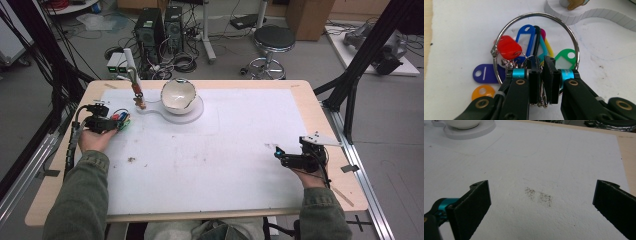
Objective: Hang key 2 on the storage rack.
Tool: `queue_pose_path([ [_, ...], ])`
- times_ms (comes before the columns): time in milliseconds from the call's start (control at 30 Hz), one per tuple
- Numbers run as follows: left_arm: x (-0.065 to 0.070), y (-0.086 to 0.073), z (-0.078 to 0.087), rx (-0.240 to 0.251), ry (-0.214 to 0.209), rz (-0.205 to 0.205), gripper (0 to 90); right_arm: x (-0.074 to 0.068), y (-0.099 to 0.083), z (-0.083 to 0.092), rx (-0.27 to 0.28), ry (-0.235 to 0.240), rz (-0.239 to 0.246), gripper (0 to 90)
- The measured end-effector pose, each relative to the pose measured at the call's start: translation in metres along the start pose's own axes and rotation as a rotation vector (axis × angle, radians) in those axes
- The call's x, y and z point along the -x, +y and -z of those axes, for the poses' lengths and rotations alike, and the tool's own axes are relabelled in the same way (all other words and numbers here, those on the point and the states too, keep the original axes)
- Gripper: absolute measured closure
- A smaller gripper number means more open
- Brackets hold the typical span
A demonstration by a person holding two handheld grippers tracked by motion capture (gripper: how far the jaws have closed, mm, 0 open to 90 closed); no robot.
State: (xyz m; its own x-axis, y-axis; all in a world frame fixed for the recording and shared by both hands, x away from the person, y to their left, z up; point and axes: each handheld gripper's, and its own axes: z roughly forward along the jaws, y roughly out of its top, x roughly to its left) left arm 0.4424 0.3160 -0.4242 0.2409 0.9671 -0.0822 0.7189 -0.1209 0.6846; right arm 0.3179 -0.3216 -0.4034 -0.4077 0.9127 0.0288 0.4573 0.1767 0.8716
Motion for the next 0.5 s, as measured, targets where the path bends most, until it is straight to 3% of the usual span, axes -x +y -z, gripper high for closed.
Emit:
queue_pose_path([
  [133, -0.001, 0.000, 0.004, -0.004, 0.009, -0.011, 83.6, 0.000, 0.000, 0.000, -0.002, 0.000, 0.005, 0.6],
  [500, -0.007, 0.003, 0.019, 0.040, -0.001, 0.029, 84.1, -0.001, 0.000, 0.000, -0.002, -0.001, 0.000, 0.6],
])
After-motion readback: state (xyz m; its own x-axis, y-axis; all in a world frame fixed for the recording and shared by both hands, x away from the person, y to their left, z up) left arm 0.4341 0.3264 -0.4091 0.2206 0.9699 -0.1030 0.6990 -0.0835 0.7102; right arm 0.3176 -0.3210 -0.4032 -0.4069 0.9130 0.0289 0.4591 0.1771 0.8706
